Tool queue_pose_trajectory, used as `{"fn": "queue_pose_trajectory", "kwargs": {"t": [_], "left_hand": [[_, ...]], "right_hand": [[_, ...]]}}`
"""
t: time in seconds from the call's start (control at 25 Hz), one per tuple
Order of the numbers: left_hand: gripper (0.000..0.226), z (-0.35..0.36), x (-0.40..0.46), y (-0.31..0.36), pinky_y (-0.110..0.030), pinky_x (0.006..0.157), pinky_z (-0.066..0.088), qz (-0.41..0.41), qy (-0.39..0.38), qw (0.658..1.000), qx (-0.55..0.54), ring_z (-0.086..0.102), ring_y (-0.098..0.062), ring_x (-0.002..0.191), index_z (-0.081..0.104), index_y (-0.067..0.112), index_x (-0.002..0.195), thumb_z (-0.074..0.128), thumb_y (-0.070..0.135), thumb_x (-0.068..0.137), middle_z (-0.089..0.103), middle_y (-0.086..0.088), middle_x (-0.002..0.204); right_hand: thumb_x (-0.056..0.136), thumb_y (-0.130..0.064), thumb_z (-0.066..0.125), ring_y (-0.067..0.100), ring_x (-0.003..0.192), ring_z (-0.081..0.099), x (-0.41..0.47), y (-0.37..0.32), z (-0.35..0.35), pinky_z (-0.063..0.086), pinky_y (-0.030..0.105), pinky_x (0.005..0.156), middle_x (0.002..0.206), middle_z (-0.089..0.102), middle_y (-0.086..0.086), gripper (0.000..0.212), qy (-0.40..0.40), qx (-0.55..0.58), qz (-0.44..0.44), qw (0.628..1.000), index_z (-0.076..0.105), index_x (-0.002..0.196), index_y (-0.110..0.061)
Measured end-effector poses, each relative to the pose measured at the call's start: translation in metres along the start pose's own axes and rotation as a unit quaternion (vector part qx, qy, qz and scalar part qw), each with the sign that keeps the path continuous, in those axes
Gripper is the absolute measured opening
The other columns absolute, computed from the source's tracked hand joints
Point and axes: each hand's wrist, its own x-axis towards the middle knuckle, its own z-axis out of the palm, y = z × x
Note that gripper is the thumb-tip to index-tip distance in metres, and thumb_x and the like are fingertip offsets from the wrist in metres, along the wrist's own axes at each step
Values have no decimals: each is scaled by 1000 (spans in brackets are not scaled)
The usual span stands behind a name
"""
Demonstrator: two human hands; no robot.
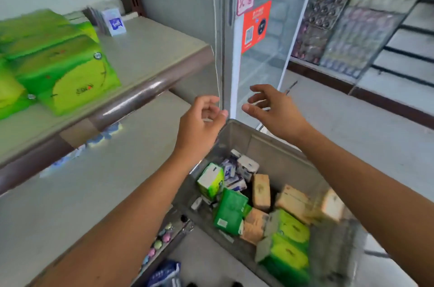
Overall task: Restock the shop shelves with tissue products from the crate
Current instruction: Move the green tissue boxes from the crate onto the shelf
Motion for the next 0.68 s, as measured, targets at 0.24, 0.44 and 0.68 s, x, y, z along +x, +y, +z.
{"fn": "queue_pose_trajectory", "kwargs": {"t": [0.24,0.44,0.68], "left_hand": [[29,52,-15,-96,-25,80,48,-66,-132,976,163,60,-8,83,64,16,115,69,22,87,67,1,100],[52,77,-28,-187,-38,95,46,-165,-238,887,359,55,-30,118,50,16,135,66,31,88,56,-12,132],[79,104,-49,-237,-40,108,33,-202,-267,825,455,27,-34,138,15,5,152,61,31,93,23,-18,152]], "right_hand": [[84,-41,70,9,89,62,-48,94,39,51,28,84,104,64,-5,57,-32,-12,135,990,51,132,-20],[86,-42,68,7,90,59,-67,137,91,43,21,77,111,63,-6,57,-80,0,185,979,47,135,-21],[87,-44,66,5,86,59,-69,163,127,47,31,93,98,59,-12,57,-97,-17,204,974,46,135,-22]]}}
